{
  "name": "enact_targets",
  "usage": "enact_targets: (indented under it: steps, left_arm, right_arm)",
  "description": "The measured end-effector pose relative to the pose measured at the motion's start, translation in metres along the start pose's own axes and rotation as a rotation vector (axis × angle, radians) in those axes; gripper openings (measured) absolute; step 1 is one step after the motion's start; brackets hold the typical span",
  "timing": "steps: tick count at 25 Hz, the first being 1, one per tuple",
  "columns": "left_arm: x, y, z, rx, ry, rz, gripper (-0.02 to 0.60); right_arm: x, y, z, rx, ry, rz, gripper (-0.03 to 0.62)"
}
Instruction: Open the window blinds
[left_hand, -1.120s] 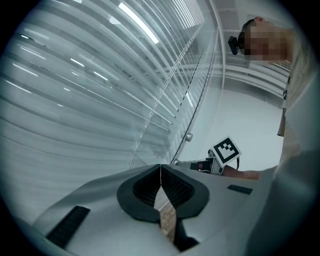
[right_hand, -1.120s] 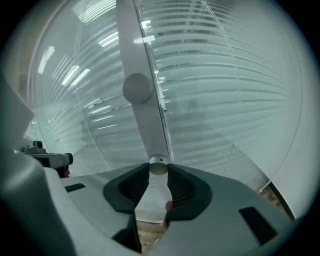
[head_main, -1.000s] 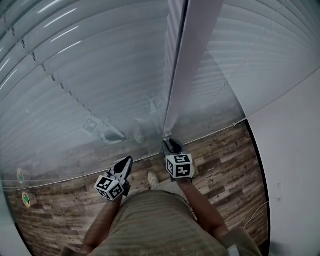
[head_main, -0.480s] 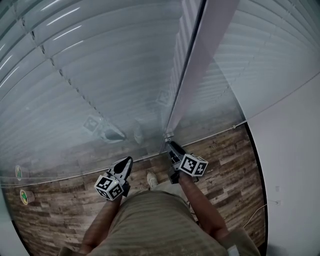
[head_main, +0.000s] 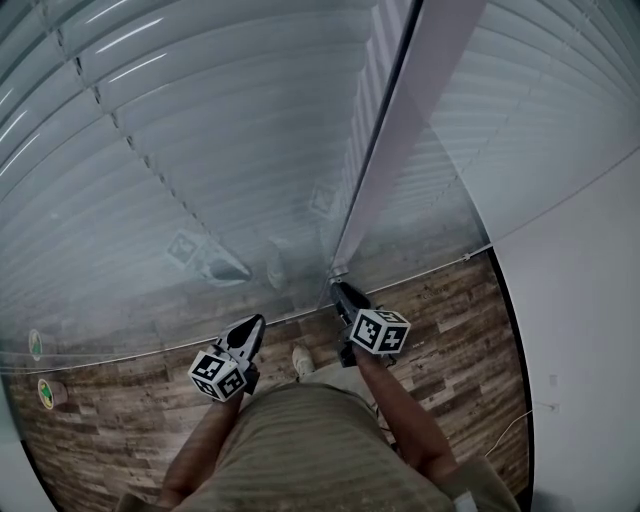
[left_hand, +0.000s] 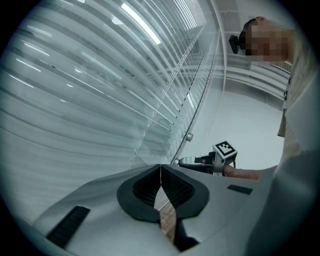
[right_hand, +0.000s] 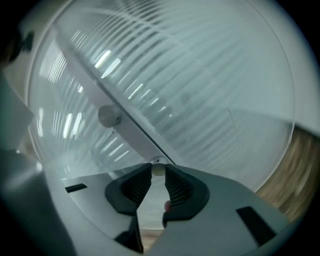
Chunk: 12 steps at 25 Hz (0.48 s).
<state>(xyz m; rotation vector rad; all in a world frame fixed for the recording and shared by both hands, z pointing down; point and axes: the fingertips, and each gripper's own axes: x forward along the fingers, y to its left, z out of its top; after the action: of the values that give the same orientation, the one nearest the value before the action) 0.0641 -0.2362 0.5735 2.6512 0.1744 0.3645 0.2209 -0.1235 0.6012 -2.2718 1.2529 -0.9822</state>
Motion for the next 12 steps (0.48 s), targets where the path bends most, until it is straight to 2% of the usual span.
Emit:
enact_targets:
  steps: [2,3,4,8,10,12]
  left_arm:
    - [0.001,0.000,-0.001,0.000,0.003,-0.002,0.015]
    - [0.001,-0.001,-0.001,0.000,0.004,-0.004,0.015]
    - [0.002,-0.002,-0.001,0.001,0.004,-0.006,0.015]
    - [0.002,-0.007,-0.001,0.006,0.004,-0.015,0.015]
    - [0.000,-0.005,-0.001,0.004,0.003,-0.009,0.015]
    - [-0.003,-0.001,-0.003,-0.005,0.005,0.001,0.015]
  right_arm:
    - [-0.001,0.004,0.000,-0.324,0.036,-0.131,0.059]
    - [0.000,0.004,-0.003,-0.413,0.056,-0.172,0.002]
    - [0.003,0.002,-0.007,-0.432,0.075,-0.181,0.002]
    - [0.004,0.001,-0.011,-0.192,0.065,-0.062,0.013]
    - [0.002,0.008,-0.009,-0.103,0.037,0.011,0.169]
    - [0.002,0.010,-0.010,-0.055,0.025,0.043,0.187]
